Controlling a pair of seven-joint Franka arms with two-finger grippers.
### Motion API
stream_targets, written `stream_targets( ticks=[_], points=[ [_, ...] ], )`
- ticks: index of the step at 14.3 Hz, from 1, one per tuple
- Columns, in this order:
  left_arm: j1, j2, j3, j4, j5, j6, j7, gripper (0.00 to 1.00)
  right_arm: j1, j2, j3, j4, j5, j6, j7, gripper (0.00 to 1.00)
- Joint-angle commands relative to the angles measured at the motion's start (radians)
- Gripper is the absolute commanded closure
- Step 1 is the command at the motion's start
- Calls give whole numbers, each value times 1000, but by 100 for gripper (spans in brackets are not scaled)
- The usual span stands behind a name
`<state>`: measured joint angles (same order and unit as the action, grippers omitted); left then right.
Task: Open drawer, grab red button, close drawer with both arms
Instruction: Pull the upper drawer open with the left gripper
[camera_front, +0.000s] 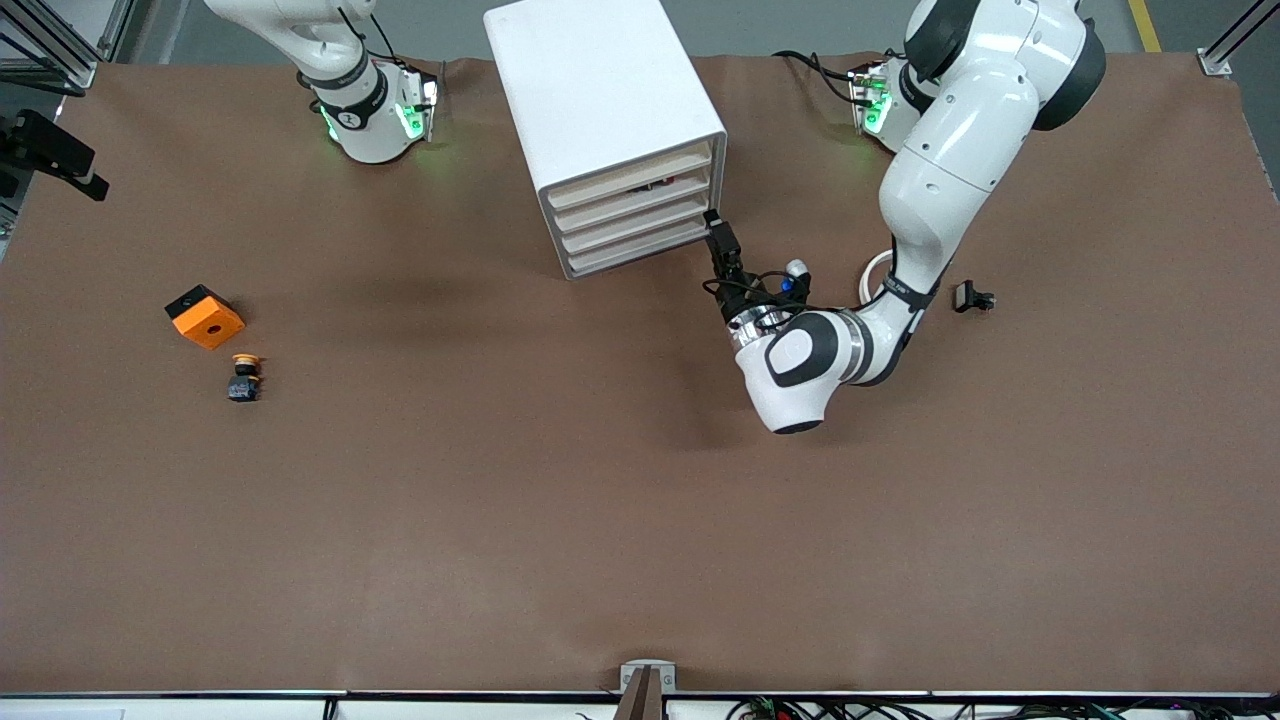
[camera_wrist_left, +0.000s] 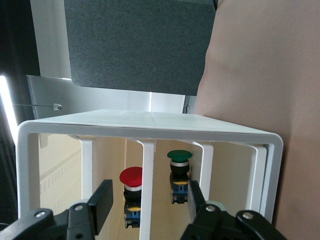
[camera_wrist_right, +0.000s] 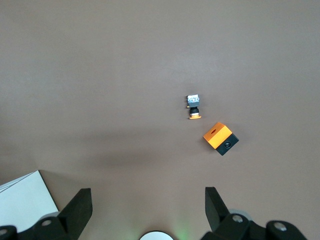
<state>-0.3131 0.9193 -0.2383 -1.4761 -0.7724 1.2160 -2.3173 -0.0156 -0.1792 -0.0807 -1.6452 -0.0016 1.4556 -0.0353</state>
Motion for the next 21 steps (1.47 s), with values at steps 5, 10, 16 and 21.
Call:
stream_targets(
  ticks=[5, 10, 16, 21],
  points=[
    [-49, 16, -3, 23, -18, -32, -22, 35, 0, -22, -4, -19, 11, -8, -6, 0],
    [-83, 15, -3, 10, -7, -55, -20, 40, 0, -22, -5, -19, 11, -3, -6, 0],
    [-115, 13, -3, -21, 21, -84, -17, 43, 0, -22, -4, -19, 11, -1, -6, 0],
    [-149, 16, -3, -18, 21, -84, -14, 77, 0, -22, -4, -19, 11, -3, -6, 0]
  ],
)
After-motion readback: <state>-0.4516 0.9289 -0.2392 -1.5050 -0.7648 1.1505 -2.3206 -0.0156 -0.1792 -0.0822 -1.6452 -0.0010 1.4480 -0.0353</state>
